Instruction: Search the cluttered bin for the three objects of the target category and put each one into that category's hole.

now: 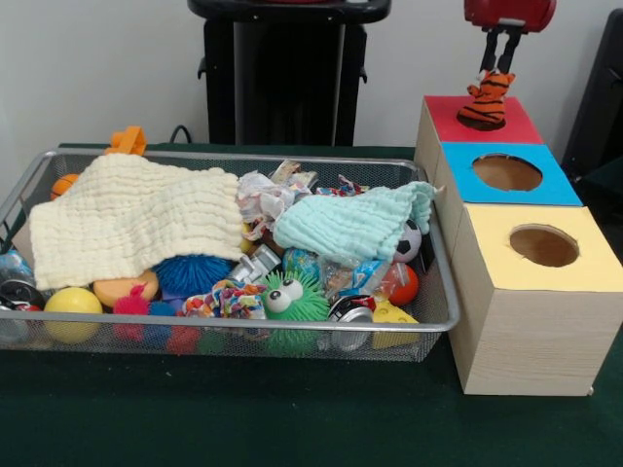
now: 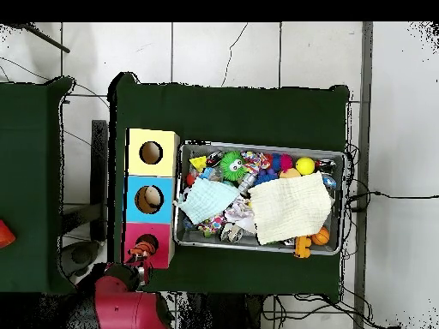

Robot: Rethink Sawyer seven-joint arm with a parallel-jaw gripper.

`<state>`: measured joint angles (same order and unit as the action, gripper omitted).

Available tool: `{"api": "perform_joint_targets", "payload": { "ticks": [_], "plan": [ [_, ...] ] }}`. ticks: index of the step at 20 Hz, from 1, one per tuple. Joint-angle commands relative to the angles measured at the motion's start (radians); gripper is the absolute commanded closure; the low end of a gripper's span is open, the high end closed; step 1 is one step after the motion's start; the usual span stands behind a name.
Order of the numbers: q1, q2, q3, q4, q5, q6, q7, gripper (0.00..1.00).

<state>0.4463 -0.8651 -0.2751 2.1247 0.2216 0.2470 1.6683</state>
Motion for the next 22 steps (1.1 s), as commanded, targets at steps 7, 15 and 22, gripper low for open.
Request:
{"api": "perform_joint_targets", "payload": {
  "ticks": [7, 15, 22],
  "plan": [
    [-0.032, 0.046, 0.041, -0.031, 0.045, -0.078, 0.247, 1.00],
    [-0.053, 0.052, 0.061, -0.015, 0.039, -0.113, 0.240, 1.00],
    [-0.077, 0.069, 0.084, -0.006, 0.030, -0.156, 0.231, 1.00]
  ]
}}
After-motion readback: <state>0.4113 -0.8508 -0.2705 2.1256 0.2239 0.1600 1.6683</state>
